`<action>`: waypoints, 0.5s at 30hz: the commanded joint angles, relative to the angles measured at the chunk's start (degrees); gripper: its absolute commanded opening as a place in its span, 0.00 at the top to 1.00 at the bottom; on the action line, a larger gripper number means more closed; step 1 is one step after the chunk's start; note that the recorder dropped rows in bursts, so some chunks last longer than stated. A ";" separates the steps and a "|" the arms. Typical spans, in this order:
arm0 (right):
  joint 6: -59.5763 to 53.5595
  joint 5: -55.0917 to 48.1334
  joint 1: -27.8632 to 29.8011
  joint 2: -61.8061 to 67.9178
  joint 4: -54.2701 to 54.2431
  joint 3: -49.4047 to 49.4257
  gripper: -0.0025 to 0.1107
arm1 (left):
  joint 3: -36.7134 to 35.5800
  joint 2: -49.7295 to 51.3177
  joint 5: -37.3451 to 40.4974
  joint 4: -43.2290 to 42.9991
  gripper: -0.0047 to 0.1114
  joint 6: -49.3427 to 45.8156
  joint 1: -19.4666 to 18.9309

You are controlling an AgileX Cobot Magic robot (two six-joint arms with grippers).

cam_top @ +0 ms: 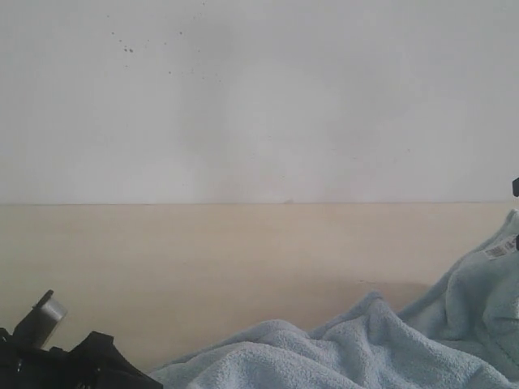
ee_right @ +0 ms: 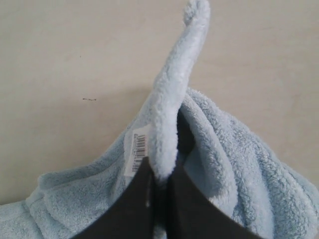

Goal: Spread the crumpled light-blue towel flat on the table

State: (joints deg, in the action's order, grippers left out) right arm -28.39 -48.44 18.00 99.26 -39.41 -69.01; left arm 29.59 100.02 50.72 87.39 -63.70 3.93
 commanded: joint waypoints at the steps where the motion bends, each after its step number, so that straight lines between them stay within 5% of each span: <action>1: -1.08 0.71 0.10 -0.85 -0.42 0.10 0.98 | -0.18 0.96 -0.19 0.45 0.40 -0.50 -0.03; 15: -1.85 1.06 0.10 -0.85 -0.42 0.10 0.98 | -0.37 1.41 -1.62 -4.42 0.40 1.20 -0.03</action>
State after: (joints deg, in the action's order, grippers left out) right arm -29.69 -47.52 18.00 99.26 -39.52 -69.01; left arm 29.48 101.31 50.50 84.30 -63.70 3.93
